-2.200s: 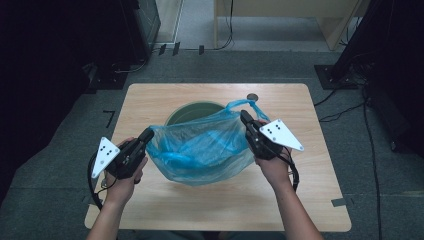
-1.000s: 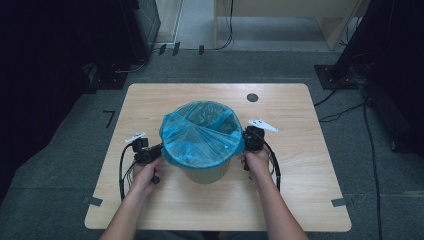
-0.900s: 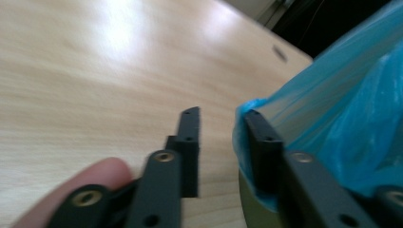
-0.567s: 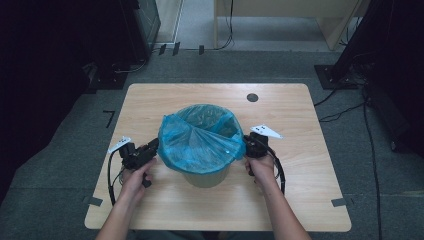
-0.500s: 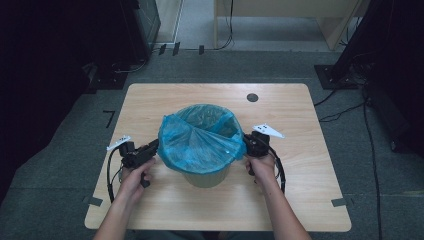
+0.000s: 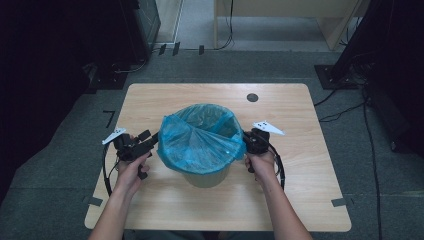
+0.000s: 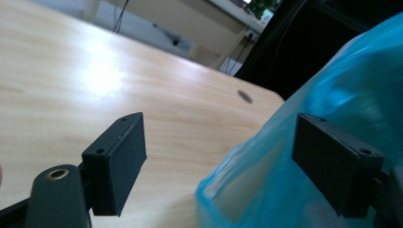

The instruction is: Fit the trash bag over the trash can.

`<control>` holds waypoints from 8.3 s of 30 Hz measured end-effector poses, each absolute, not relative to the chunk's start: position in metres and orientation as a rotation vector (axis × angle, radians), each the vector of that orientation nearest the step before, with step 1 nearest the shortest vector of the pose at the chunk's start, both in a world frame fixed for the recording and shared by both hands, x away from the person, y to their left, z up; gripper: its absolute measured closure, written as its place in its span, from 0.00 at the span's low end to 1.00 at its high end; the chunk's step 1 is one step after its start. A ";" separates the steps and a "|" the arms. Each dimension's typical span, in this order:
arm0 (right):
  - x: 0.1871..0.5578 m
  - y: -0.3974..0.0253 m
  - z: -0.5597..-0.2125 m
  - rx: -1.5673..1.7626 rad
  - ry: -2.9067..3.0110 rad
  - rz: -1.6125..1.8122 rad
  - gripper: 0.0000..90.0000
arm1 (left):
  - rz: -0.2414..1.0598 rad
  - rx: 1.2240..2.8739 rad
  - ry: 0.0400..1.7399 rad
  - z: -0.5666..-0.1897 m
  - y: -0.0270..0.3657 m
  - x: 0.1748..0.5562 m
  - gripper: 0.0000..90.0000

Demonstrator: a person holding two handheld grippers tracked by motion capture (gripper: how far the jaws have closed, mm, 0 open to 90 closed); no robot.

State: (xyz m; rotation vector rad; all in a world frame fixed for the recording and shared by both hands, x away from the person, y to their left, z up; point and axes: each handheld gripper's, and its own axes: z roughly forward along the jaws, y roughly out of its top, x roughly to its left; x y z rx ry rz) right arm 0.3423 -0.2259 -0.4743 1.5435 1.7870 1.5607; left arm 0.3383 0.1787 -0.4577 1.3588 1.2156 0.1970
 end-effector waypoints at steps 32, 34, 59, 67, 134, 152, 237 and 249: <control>0.333 -0.228 -0.469 1.479 1.750 1.517 1.00 | 0.370 1.478 0.751 -0.385 0.154 0.271 0.95; 0.333 -0.229 -0.469 1.485 1.737 1.501 1.00 | 0.380 1.478 0.707 -0.385 0.156 0.264 0.97; 0.313 -0.240 -0.474 1.454 1.663 1.322 1.00 | 0.139 1.927 0.725 -0.497 0.167 0.267 1.00; 0.318 -0.254 -0.513 1.601 1.714 1.148 1.00 | 0.403 1.874 1.247 -0.515 0.183 0.290 1.00; 0.271 -0.273 -0.430 1.040 1.849 1.433 1.00 | 0.544 1.727 1.098 -0.475 0.171 0.251 0.12; 0.254 -0.271 -0.352 0.528 2.108 1.506 1.00 | 0.520 2.014 1.291 -0.510 0.200 0.251 0.00; 0.312 -0.071 -0.371 -0.607 2.893 0.647 1.00 | 0.541 2.053 1.300 -0.519 0.194 0.252 0.00; 0.327 -0.062 -0.394 -0.578 2.996 0.620 1.00 | 0.541 2.052 1.301 -0.520 0.194 0.252 0.00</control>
